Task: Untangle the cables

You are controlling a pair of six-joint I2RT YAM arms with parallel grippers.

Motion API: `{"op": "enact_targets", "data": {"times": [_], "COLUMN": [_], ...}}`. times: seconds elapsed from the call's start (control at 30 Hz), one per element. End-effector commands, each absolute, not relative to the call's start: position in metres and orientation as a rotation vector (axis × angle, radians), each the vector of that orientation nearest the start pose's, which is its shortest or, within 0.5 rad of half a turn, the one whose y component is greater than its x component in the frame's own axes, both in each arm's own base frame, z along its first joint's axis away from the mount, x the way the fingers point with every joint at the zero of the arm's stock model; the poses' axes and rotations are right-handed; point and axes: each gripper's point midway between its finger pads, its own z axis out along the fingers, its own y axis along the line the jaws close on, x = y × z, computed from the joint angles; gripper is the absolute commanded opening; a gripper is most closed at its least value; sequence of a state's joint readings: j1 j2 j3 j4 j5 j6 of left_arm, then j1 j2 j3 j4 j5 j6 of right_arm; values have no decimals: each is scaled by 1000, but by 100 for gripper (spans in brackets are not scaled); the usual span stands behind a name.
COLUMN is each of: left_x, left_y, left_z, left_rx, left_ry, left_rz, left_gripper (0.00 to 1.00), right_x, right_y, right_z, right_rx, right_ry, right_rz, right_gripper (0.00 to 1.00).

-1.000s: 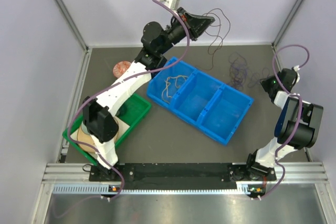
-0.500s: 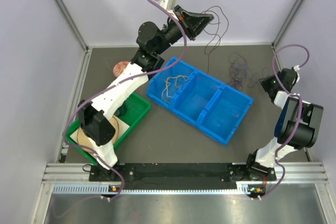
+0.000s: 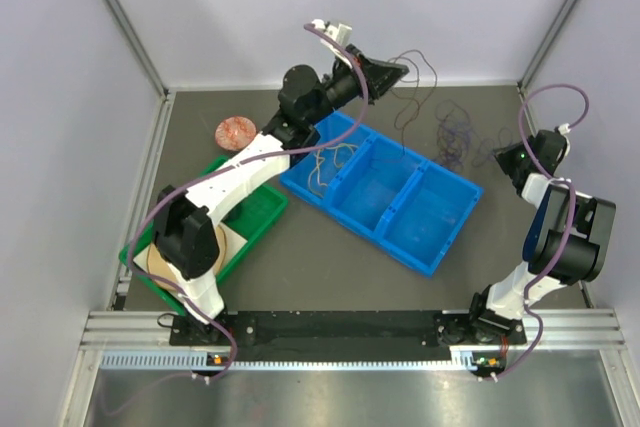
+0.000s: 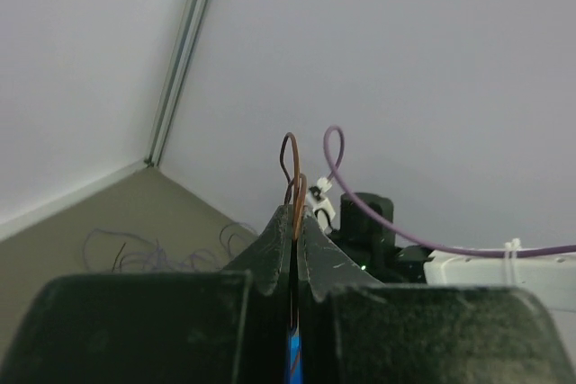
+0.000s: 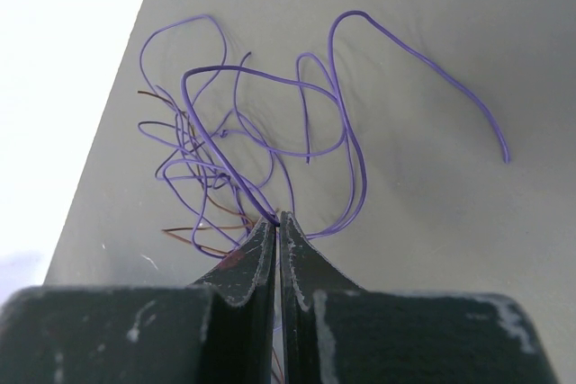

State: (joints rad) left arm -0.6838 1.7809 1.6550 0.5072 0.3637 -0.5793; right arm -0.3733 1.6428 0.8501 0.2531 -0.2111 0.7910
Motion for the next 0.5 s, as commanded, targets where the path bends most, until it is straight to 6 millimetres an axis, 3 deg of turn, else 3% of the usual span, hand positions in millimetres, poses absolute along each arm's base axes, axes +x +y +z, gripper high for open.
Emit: {"op": "enact_targets", "data": {"times": [0.0,0.03,0.13,0.33,0.4,0.47], "left_x": [379,385,394,409,411,408], "left_y": [-411,-414,-417,-418,-425,-430], "left_z": [434,410,366,286,261,251], "left_rx": [406,401,379,337,355,359], "left_ry": [1241,1285,1380,1525,1580,1610], "left_rz": [-1257,-1247,-1225,-1170,-1185,-1224], "left_gripper": [0,0,0,0,0,0], "right_x": [443,443,443,444,444,443], "right_y": [-100,-100,-99,-98,-97,-97], "right_z": [115,114,113,112,112,111], "right_rx": [1016,1018,1016,1015,1017,1019], "right_ry": [1796,1797,1800,1797,1799,1799], "right_rz": [495,496,498,510,516,515], "right_gripper": [0,0,0,0,0,0]}}
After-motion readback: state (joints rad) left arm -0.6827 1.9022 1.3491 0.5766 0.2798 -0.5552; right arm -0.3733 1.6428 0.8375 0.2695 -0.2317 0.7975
